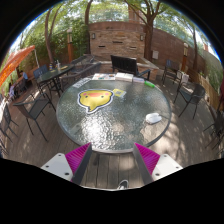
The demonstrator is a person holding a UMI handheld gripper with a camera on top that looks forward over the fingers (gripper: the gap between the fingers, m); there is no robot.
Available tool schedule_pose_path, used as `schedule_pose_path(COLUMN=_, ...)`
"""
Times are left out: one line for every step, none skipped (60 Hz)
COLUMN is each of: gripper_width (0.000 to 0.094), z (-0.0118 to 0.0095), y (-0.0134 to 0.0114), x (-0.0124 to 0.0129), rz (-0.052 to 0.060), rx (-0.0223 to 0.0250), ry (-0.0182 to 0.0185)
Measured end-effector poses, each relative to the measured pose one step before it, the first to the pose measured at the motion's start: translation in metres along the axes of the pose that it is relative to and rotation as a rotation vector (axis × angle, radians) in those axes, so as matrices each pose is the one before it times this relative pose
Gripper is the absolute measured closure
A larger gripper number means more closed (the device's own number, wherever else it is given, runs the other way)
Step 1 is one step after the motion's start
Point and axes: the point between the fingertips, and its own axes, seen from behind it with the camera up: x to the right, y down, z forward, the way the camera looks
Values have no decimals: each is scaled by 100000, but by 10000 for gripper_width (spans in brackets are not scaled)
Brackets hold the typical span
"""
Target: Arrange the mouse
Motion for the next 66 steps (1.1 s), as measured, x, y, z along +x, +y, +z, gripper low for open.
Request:
schedule_pose_path(gripper_width=80, z=638, y=674, x=622, rz=57, rx=-519, ry=757)
schedule_pose_path(gripper_width=81, z=705, y=338, x=859, rz=113, rx=-538, ry=550)
schedule_pose_path(gripper_width=81, z=696, y=275, x=859, rz=208, rx=-234, ry=672)
schedule_pose_path(gripper_width=81, z=709, y=196, x=828, rz=197, rx=69, ry=708)
schedule_pose_path(gripper_width=81, z=664, y=124, x=799, rz=149, rx=225, ry=751)
schedule_pose_path(gripper_width=81, z=430, y=-307, x=1191, rz=40, rx=-44, ry=720)
schedule_pose_path(gripper_width=83, z=797, y=253, x=948, rz=77, rx=592, ry=640)
schedule_pose_path(gripper_width=82, z=736, y=-35, x=826, rz=56, rx=383, ry=807)
schedule_pose_path(gripper_width=75, z=743, y=10, x=783, rz=29, rx=323, ry=811)
schedule_pose_path(gripper_width=70, z=745, y=-47, x=739, rz=2, rx=328, ry=653)
schedule_pose_path(gripper_width=68, z=742, y=-78, x=663, rz=-1, rx=427, ry=434)
schedule_pose_path(gripper_width=73, z=531, y=-662, x=735, rz=65, rx=288, ry=360)
schedule_pose_path(gripper_width=76, z=1005, y=-144, x=702, rz=210, rx=684, ry=194)
schedule_pose_path(gripper_width=75, z=714, y=-218, x=552, rz=418, rx=698, ry=156)
schedule_pose_path(gripper_width=74, z=730, y=-238, x=496, rz=483, rx=752, ry=59)
schedule_pose_path(gripper_width=69, z=737, y=-225, x=455, rz=550, rx=617, ry=-76)
schedule_pose_path(gripper_width=68, z=766, y=-191, x=398, rz=556, rx=500, ry=-169)
schedule_pose_path(gripper_width=66, z=478, y=-479, x=313, rz=371, rx=262, ry=-23)
schedule_pose_path(gripper_width=64, z=1126, y=-211, x=344, rz=508, rx=318, ry=-243)
schedule_pose_path(gripper_width=63, z=704, y=-133, x=326, rz=386, rx=109, ry=-238)
schedule_pose_path(gripper_width=64, z=684, y=-114, x=292, rz=329, rx=-39, ry=-260)
schedule_pose_path(gripper_width=66, z=677, y=-109, x=300, rz=327, rx=-196, ry=-267)
schedule_pose_path(gripper_width=67, z=618, y=-77, x=273, rz=352, rx=-238, ry=-242)
schedule_pose_path(gripper_width=71, z=502, y=-208, x=128, rz=464, rx=-49, ry=7)
schedule_pose_path(gripper_width=73, z=689, y=-187, x=333, rz=439, rx=-197, ry=-76)
schedule_pose_path(gripper_width=72, z=554, y=-86, x=246, rz=536, rx=-384, ry=-25)
schedule_pose_path(gripper_width=75, z=540, y=-94, x=227, rz=517, rx=-398, ry=-112)
schedule_pose_path(gripper_width=75, z=527, y=-108, x=213, rz=575, rx=-319, ry=-240)
schedule_pose_path(gripper_width=75, z=479, y=-136, x=168, rz=548, rx=-247, ry=-233)
schedule_pose_path(gripper_width=78, z=443, y=-145, x=166, rz=566, rx=-232, ry=-177)
schedule_pose_path(gripper_width=79, z=157, y=31, x=91, rz=511, rx=-122, ry=-29)
schedule_pose_path(gripper_width=80, z=571, y=-297, x=65, rz=465, rx=-261, ry=-228)
schedule_pose_path(gripper_width=79, z=274, y=-169, x=159, rz=481, rx=-144, ry=-303)
schedule_pose_path(gripper_width=80, z=291, y=-203, x=60, rz=444, rx=-16, ry=-357)
schedule_pose_path(gripper_width=74, z=268, y=-150, x=122, rz=426, rx=-146, ry=-132)
schedule_pose_path(gripper_width=79, z=268, y=-243, x=214, rz=83, rx=135, ry=397)
schedule_pose_path(gripper_width=83, z=249, y=-258, x=64, rz=-106, rx=147, ry=-100)
schedule_pose_path(gripper_width=85, z=157, y=-204, x=-1, rz=-37, rx=194, ry=-170)
schedule_pose_path(gripper_width=85, z=426, y=-257, x=-34, rz=-229, rx=137, ry=-128)
schedule_pose_path(gripper_width=85, z=247, y=-226, x=-20, rz=-96, rx=178, ry=-232)
schedule_pose_path(gripper_width=86, z=201, y=-192, x=-16, rz=-33, rx=208, ry=-216)
schedule_pose_path(gripper_width=86, z=205, y=-180, x=7, rz=26, rx=134, ry=-201)
schedule_pose_path(gripper_width=85, z=233, y=-187, x=-25, rz=34, rx=17, ry=-145)
schedule_pose_path(gripper_width=87, z=236, y=-187, x=-19, rz=-14, rx=-24, ry=-93)
schedule_pose_path(gripper_width=87, z=196, y=-281, x=49, rz=-33, rx=18, ry=-142)
schedule_pose_path(gripper_width=89, z=188, y=-122, x=21, rz=-147, rx=70, ry=-47)
schedule_pose_path(gripper_width=89, z=215, y=-165, x=-9, rz=-185, rx=162, ry=-28)
schedule_pose_path(gripper_width=89, z=192, y=-171, x=-23, rz=-222, rx=163, ry=-45)
schedule_pose_path(gripper_width=92, z=134, y=-157, x=48, rz=-201, rx=59, ry=-124)
schedule_pose_path(gripper_width=94, z=182, y=-117, x=22, rz=-275, rx=-40, ry=84)
schedule_pose_path(gripper_width=95, z=175, y=-78, x=11, rz=-215, rx=-176, ry=147)
schedule_pose_path(gripper_width=97, z=166, y=-71, x=25, rz=-142, rx=-230, ry=174)
schedule_pose_path(gripper_width=99, z=124, y=-104, x=54, rz=-97, rx=-96, ry=383)
schedule_pose_path(gripper_width=105, z=146, y=-228, x=32, rz=-221, rx=360, ry=311)
schedule_pose_path(gripper_width=108, z=334, y=-94, x=-218, rz=4, rx=95, ry=113)
schedule_pose_path(gripper_width=111, z=138, y=-31, x=-87, rz=-25, rx=-175, ry=24)
schedule_pose_path(gripper_width=119, z=162, y=-133, x=69, rz=-178, rx=154, ry=542)
schedule_pose_path(gripper_width=137, z=153, y=-74, x=-31, rz=-380, rx=17, ry=259)
schedule_pose_path(gripper_width=154, z=-67, y=-20, x=286, rz=-515, rx=11, ry=617)
schedule_pose_path(gripper_width=179, z=241, y=-74, x=-57, rz=-608, rx=-5, ry=686)
schedule_pose_path(gripper_width=187, z=38, y=-37, x=-61, rz=-752, rx=-23, ry=-1)
schedule_pose_path(gripper_width=214, z=62, y=-166, x=-127, rz=-215, rx=515, ry=-419)
schedule_pose_path(gripper_width=250, z=78, y=-46, x=-131, rz=-396, rx=75, ry=-456)
schedule_pose_path(gripper_width=285, z=75, y=-56, x=-213, rz=-266, rx=125, ry=-770)
schedule_pose_path(gripper_width=337, z=-15, y=-38, x=162, rz=-344, rx=225, ry=114)
schedule_pose_path(gripper_width=398, z=-5, y=46, x=-137, rz=-601, rx=136, ry=201)
